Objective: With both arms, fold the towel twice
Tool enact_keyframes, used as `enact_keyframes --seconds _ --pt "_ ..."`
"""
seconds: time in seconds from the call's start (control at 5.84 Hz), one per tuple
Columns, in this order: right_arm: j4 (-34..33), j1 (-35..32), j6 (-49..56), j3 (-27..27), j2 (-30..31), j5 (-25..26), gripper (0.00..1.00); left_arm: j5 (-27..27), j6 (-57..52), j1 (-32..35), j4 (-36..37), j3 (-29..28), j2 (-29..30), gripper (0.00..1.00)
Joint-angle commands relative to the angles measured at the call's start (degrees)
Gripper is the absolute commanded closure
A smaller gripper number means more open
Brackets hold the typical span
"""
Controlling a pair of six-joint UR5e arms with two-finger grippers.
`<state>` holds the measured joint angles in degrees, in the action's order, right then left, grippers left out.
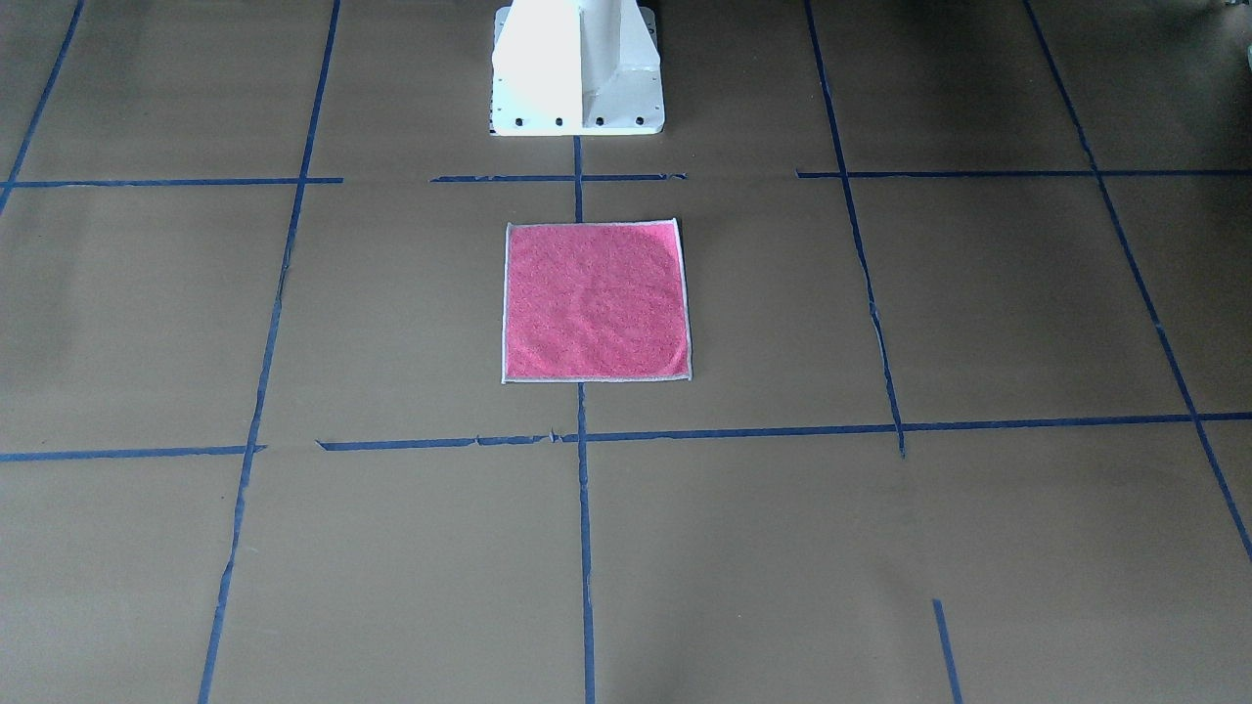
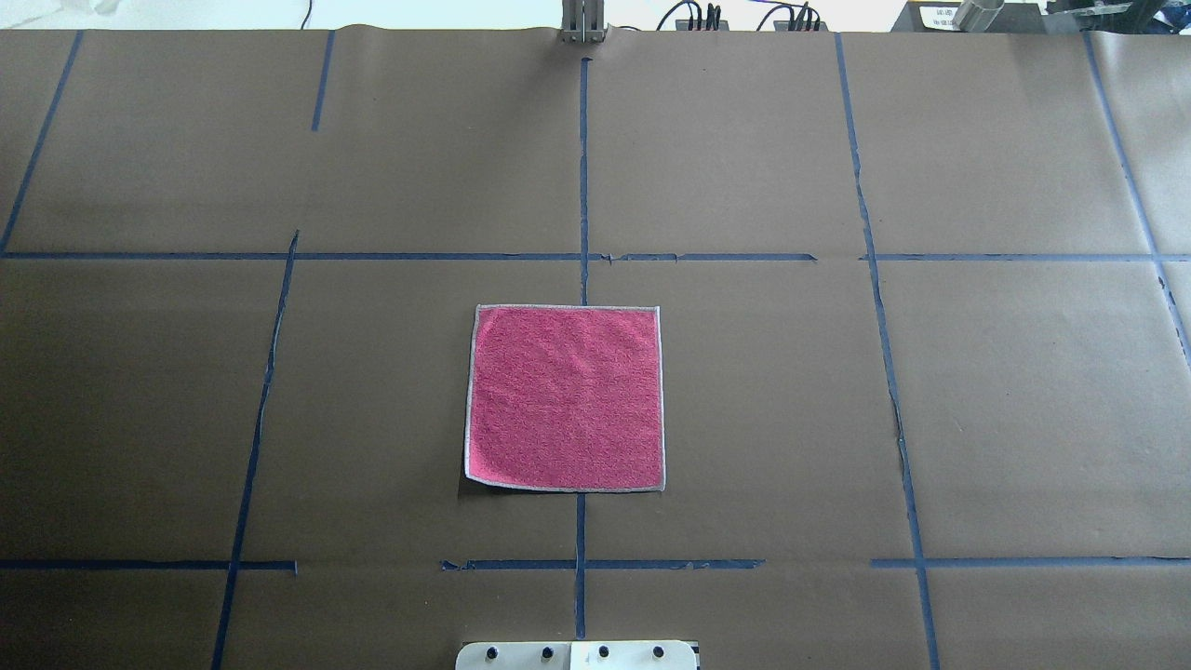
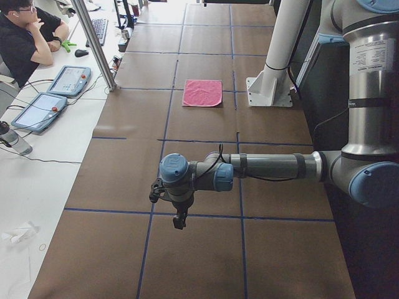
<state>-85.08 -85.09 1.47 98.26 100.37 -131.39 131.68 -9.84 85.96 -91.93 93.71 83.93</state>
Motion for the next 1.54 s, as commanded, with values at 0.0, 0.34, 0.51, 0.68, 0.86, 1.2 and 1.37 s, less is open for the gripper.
enact_keyframes --seconds 0.0,0.34,0.51,0.68,0.86,1.2,1.37 --pt "0.0 0.0 -0.1 0.1 -0.1 -0.1 0.00 0.0 -0.1 0.0 0.0 1.8 0.0 0.00" --pt "0.1 0.2 -0.6 2.7 -3.0 0.0 0.00 -0.1 -0.1 -0.1 0.1 7.3 -0.6 0.00" --pt "0.0 0.1 -0.8 2.8 -6.8 0.3 0.00 -0.6 0.8 -0.1 -0.7 10.5 1.6 0.00" --pt "0.1 0.1 -6.9 3.4 -9.2 -0.2 0.00 -1.2 1.6 0.0 -3.0 10.6 7.2 0.00" --pt "0.2 0.2 -10.1 6.8 -9.7 -0.1 0.00 -0.1 2.9 -0.1 -3.3 12.8 7.7 0.00" --pt "7.9 2.2 -11.9 7.9 -9.8 -5.3 0.00 5.8 11.0 -2.7 -10.0 13.8 10.0 0.00" --pt "8.9 6.6 -15.6 9.5 -10.1 -7.3 0.00 5.5 17.2 -9.5 -12.8 13.9 10.3 0.00"
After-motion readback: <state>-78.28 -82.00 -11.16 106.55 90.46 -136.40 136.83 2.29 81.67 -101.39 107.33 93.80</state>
